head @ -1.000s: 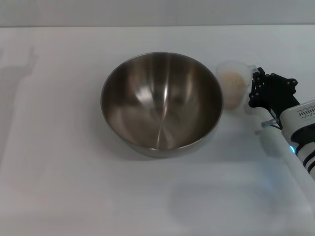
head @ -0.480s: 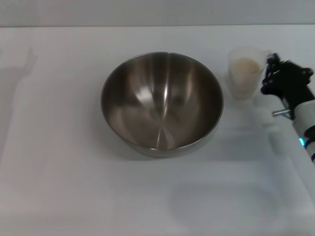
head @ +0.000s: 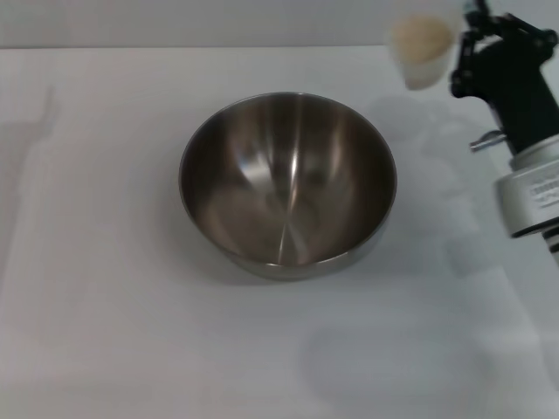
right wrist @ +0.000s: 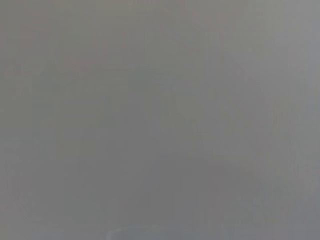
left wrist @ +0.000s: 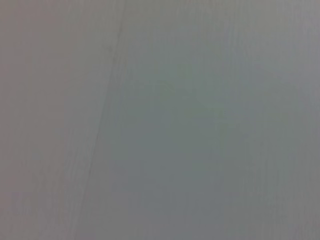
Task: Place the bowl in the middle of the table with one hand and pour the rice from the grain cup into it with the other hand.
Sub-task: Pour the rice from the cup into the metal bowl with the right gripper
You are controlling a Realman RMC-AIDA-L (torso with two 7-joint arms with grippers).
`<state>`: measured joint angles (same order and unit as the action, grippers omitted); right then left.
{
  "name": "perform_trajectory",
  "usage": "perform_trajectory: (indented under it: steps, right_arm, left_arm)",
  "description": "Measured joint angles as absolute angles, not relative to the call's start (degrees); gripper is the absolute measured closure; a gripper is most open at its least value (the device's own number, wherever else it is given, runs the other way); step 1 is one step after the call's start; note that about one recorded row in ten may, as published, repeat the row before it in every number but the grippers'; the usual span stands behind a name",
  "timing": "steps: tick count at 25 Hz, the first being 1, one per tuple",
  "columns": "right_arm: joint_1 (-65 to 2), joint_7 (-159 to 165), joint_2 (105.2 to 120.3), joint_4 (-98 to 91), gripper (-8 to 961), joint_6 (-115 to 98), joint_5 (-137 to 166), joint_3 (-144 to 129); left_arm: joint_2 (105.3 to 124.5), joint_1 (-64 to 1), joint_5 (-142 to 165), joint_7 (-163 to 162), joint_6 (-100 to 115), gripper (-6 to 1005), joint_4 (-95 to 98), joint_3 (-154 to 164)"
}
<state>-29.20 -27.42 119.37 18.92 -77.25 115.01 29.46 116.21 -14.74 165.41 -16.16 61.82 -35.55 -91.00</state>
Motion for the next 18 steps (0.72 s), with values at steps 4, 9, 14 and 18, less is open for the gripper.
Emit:
perform_trajectory:
  steps: [4, 9, 14, 18]
  right_arm:
    - [-30.38, -36.75, 119.45, 19.24, 942, -76.97, 118.71, 29.44]
    - [-30.54, -53.15, 119.76, 20.79, 941, -76.68, 123.01, 29.21]
    - [-30.80, -66.52, 119.79, 20.87, 941, -76.62, 123.63, 26.99]
    - [-31.45, -75.25, 119.66, 20.28, 940, -76.64, 124.22, 26.21]
  left_arm:
    - [116.27, -14.83, 165.41, -16.03, 61.80, 159, -35.50, -91.28]
    - [116.82, -15.18, 165.41, -15.88, 61.80, 159, -35.50, -92.19]
    - [117.07, -15.56, 165.41, -15.75, 61.79, 159, -35.50, -92.61]
    - [117.08, -15.62, 165.41, -15.74, 61.78, 159, -35.54, -92.88]
